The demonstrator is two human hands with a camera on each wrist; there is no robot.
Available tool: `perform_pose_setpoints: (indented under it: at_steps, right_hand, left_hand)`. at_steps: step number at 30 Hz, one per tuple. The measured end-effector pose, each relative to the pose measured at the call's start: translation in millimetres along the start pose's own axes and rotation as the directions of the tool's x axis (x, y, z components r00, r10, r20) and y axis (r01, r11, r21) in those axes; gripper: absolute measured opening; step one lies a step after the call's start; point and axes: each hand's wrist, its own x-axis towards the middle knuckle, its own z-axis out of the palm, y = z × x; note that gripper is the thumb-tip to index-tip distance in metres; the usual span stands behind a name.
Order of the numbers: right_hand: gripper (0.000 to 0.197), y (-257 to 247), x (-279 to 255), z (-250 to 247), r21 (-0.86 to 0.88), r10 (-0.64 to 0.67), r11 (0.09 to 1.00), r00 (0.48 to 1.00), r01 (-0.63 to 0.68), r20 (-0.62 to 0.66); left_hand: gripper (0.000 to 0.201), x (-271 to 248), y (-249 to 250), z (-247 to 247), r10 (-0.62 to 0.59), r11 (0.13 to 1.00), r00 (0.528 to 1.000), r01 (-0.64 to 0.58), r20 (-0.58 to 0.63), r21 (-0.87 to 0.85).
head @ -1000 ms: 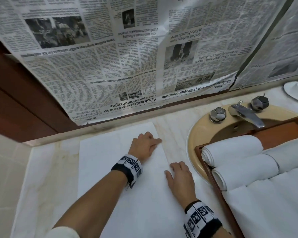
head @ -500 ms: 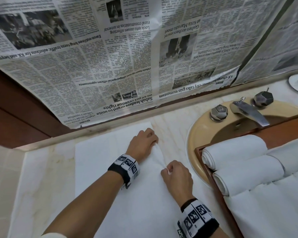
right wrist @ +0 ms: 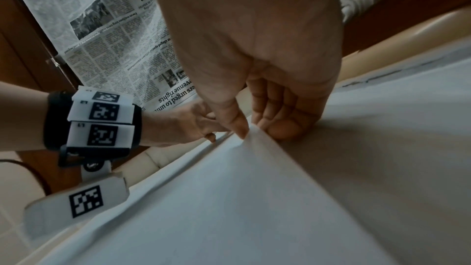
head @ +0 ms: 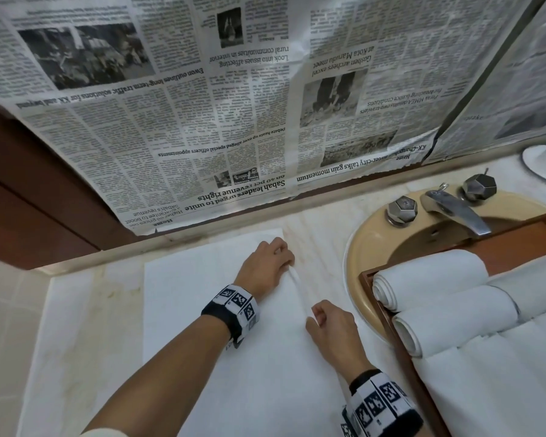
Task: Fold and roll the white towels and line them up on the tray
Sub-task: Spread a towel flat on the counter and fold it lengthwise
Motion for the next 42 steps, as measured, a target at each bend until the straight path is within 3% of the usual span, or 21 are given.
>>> perform_pose_setpoints:
  at_steps: [5, 9, 14, 19, 23, 30, 38, 42]
  right_hand:
    - [0.013, 1.0, -9.8, 3.9, 0.072, -0.002, 0.997, 0.999, 0.005, -0.038]
    - [0.014, -3.2, -15.3, 5.1, 0.097, -0.006, 0.995, 0.999, 0.011, -0.049]
    - [0.013, -5.3, -13.9, 3.7, 0.103, 0.024, 0.994, 0.999, -0.019, -0.045]
    - [0.011, -1.9, -13.0, 4.2, 0.11, 0.054, 0.993, 0.997, -0.048, -0.056]
    - [0.011, -1.7, -13.3, 7.5, 0.093, 0.061, 0.994, 0.997, -0.057, -0.047]
    - [0.011, -11.7, -26.3, 6.1, 0.093, -0.007, 0.996, 0.998, 0.013, -0.063]
    - [0.016, -63.0, -60.8, 18.8, 0.054, -0.164, 0.985, 0.986, 0.165, -0.035]
    - [0.017, -106.4, -81.2, 38.8, 0.011, -0.272, 0.962, 0.962, 0.272, 0.021]
  left_hand:
    - [0.019, -4.7, 9.8, -8.2, -0.05, 0.998, 0.993, 0.054, 0.111, -0.031]
    - [0.033, -10.3, 3.6, -5.5, -0.016, 0.999, 0.993, 0.021, 0.12, -0.047]
    - [0.02, -8.3, 6.9, -8.9, 0.007, 0.998, 0.993, 0.002, 0.121, -0.067]
    - [0.016, -2.3, 10.2, -8.2, -0.137, 0.99, 0.988, 0.138, 0.078, -0.011]
    - [0.021, 1.2, 14.9, 2.0, -0.255, 0.962, 0.964, 0.261, 0.08, -0.081]
    - [0.022, -12.0, 12.5, -4.2, -0.348, 0.915, 0.937, 0.341, 0.005, -0.215]
    - [0.017, -78.4, -12.8, -59.1, -0.318, 0.908, 0.927, 0.237, -0.199, -0.347]
    - [0.013, -127.1, -37.2, -96.1, -0.378, 0.887, 0.877, 0.252, -0.296, -0.387]
